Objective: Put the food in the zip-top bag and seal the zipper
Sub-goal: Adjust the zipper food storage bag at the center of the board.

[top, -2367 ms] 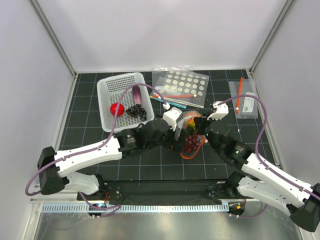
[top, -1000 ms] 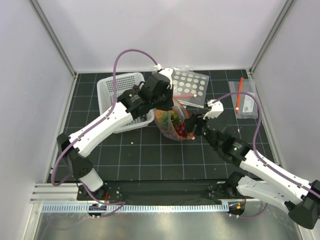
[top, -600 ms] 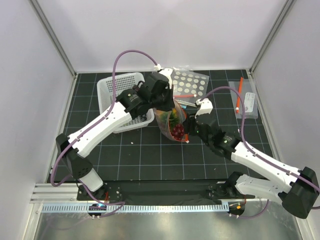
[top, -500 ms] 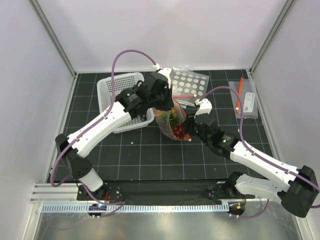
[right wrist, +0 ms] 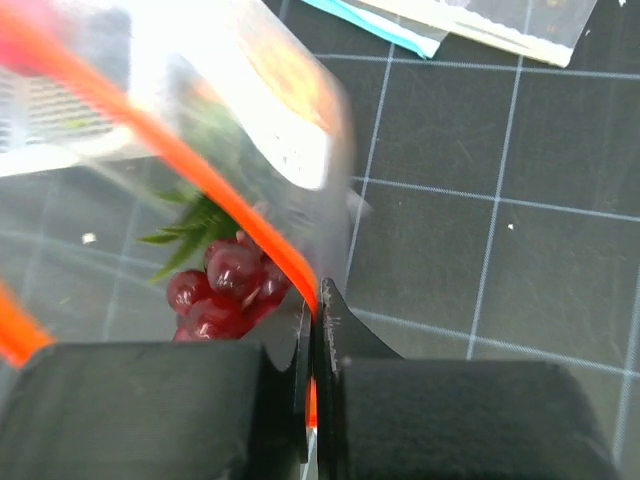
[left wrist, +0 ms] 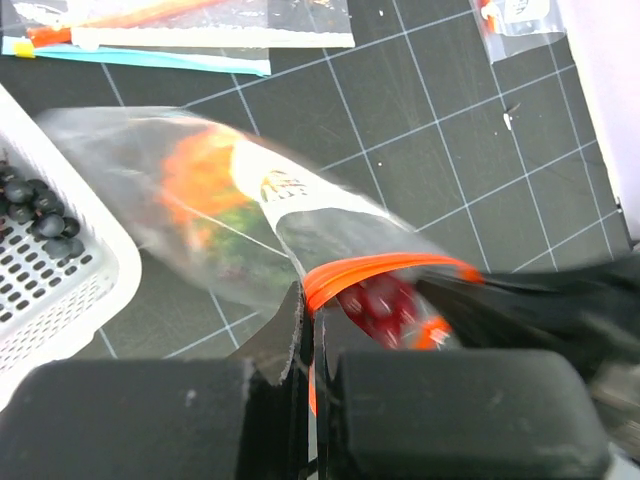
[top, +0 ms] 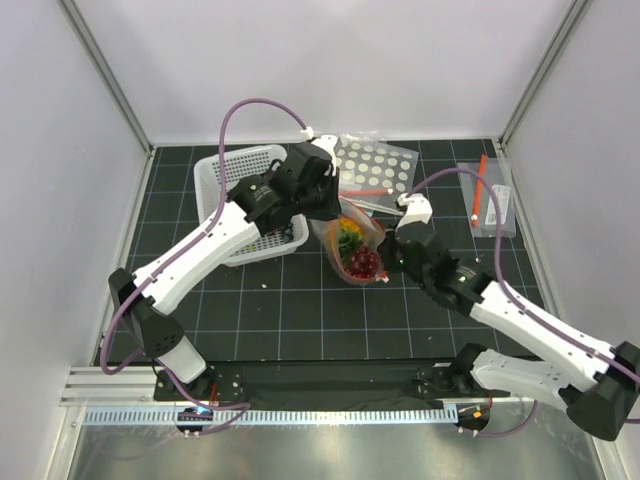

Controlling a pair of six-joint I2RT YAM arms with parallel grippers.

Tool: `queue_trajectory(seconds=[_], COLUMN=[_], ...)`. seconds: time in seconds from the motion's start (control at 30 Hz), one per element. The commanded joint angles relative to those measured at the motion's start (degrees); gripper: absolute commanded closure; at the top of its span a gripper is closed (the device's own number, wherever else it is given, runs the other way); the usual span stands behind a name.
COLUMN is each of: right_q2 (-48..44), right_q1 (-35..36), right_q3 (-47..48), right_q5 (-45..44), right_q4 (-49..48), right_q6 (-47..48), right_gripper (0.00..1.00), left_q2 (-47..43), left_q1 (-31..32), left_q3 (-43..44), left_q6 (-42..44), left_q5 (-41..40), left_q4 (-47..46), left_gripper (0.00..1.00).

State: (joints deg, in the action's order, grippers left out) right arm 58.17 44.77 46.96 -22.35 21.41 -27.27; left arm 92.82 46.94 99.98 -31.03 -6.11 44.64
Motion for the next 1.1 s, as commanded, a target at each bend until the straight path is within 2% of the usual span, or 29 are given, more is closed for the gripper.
queue_trajectory(seconds=[0.0, 0.13, 0.3, 0.4, 0.43, 0.47, 0.53, 0.63, 0.7, 0.73, 0.77, 0.87, 1.03, 1.07], right_q2=[-5.1, -1.5, 11.0, 16.2, 17.1, 17.8, 17.2, 13.9, 11.8, 10.0, 9.0, 7.7, 6.1, 5.7], right_q1=[-0.2, -0.2, -2.5, -8.0, -11.8, -13.2, -13.7, -13.7, -13.7, -13.7, -13.7, -13.7, -13.7, -13.7], right_q3=[8.2, 19.7, 29.7, 28.0, 25.7, 24.5, 20.6, 18.0, 17.9, 17.3, 17.0, 17.2, 16.6, 16.3], right_q5=[1.7, 1.3, 3.3, 9.8, 17.1, 19.8, 21.0, 21.6, 20.7, 20.4, 20.7, 21.6, 20.9, 20.9], right_q4=[10.9, 20.1, 27.7, 23.0, 21.3, 17.7, 14.5, 11.0, 11.5, 11.0, 10.2, 9.4, 6.3, 5.8], right_q6=[-0.8, 1.2, 5.8, 6.2, 6.0, 5.6, 4.0, 3.0, 2.5, 1.8, 1.3, -1.1, -5.4, -6.6], right_gripper=[0.99, 0.99, 0.99, 0.99, 0.99, 0.99, 0.99, 0.99, 0.99, 0.99, 0.99, 0.99, 0.99, 0.99], left_q2=[-1.2, 0.9, 2.9, 4.8, 5.3, 5.9, 5.8, 4.4, 2.2, 1.3, 0.0, -4.8, -13.7, -15.5], left_q1=[-0.6, -0.8, -1.0, -2.0, -2.4, -2.6, -3.3, -3.6, -3.7, -3.7, -3.7, -3.6, -2.6, -2.0], left_q3=[2.9, 5.0, 5.0, 4.6, 4.5, 4.3, 2.8, 0.9, -0.4, -2.6, -4.2, -9.9, -20.9, -26.3], left_q6=[1.1, 1.2, 1.8, 2.1, 2.1, 2.1, 2.1, 2.2, 2.2, 2.1, 1.9, 0.9, -3.4, -4.3], left_q5=[-1.5, -3.0, -6.4, -6.7, -6.5, -6.3, -6.3, -5.6, -4.7, -4.4, -4.0, -2.7, 1.1, 1.0], left_q4=[0.2, 3.3, 7.1, 7.1, 6.8, 6.4, 4.6, 2.8, 0.9, -0.1, -2.2, -5.0, -12.5, -14.2], left_gripper=[1.0, 1.0, 1.0, 1.0, 1.0, 1.0, 0.99, 0.93, 0.81, 0.69, 0.46, 0.21, 0.1, 0.1])
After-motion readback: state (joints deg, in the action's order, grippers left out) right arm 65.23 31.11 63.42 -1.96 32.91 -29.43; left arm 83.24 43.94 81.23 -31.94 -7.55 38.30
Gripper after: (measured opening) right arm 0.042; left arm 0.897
